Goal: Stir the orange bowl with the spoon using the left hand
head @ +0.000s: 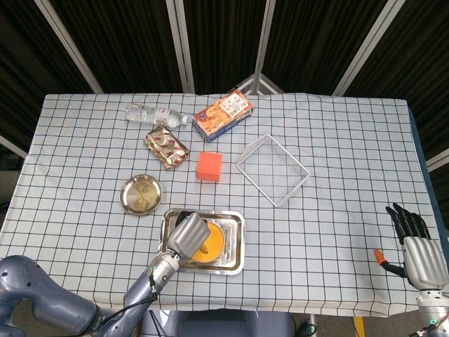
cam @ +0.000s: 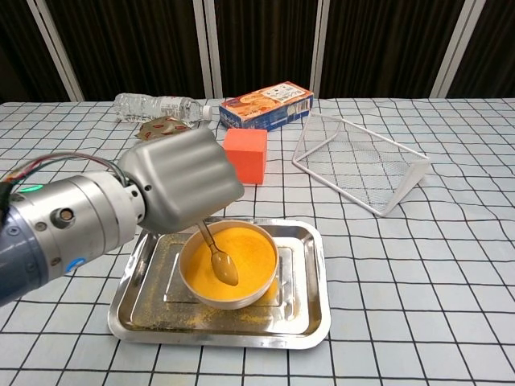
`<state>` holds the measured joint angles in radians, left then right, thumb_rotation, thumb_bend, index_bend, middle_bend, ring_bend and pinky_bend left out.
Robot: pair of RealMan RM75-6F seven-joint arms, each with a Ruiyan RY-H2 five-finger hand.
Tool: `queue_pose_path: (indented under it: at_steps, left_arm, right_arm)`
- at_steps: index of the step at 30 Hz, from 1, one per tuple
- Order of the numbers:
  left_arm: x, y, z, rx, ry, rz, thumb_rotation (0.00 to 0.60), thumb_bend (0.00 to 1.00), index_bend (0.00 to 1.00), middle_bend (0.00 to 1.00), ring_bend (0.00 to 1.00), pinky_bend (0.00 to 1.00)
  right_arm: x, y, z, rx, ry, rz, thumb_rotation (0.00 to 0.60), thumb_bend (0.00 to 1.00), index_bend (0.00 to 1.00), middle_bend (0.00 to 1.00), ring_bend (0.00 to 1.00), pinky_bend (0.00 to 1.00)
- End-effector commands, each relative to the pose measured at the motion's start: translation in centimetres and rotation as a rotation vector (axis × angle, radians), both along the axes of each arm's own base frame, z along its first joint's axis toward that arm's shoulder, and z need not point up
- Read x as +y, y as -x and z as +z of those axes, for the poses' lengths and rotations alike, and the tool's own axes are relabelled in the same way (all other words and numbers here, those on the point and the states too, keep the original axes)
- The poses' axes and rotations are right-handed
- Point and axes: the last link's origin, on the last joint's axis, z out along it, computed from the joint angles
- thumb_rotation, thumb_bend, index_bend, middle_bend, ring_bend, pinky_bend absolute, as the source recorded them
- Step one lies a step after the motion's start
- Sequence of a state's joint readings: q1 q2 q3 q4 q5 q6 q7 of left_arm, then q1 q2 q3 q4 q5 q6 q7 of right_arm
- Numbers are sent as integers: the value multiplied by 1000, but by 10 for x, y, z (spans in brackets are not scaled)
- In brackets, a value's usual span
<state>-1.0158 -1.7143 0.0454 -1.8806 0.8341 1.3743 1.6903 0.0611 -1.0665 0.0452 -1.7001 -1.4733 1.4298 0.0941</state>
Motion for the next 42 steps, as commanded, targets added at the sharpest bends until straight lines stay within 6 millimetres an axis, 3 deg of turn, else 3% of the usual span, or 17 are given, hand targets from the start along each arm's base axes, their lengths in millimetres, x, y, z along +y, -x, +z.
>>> queue_pose_path:
  at_steps: [1,16,29,38,42]
  left_arm:
    - [3,-3,-5,4,-10,8,600,834,866,1000,960,997]
    - [19,-2,-1,-9,-99,27,600,833,866,1000,960,997]
    - [10,-3,18,-83,-73,2,600,833,866,1000,961,997]
    - [13,10,21,-61,-80,24,600,833,867,1000,961,997]
    - [15,10,22,33,-103,-84,600,833,867,1000,960,997]
  right_arm:
    - [0,0,0,0,-1,0,600,360,0,0,0,0]
    - [0,0,0,-1,-3,0,600,359,0,0,0,0]
    - [1,0,0,2,-4,-2,600,360,0,0,0,0]
    - [0,0,-1,3,-6,-9,600,360,0,0,0,0]
    - [0,0,0,3,-6,-9,600,360,0,0,0,0]
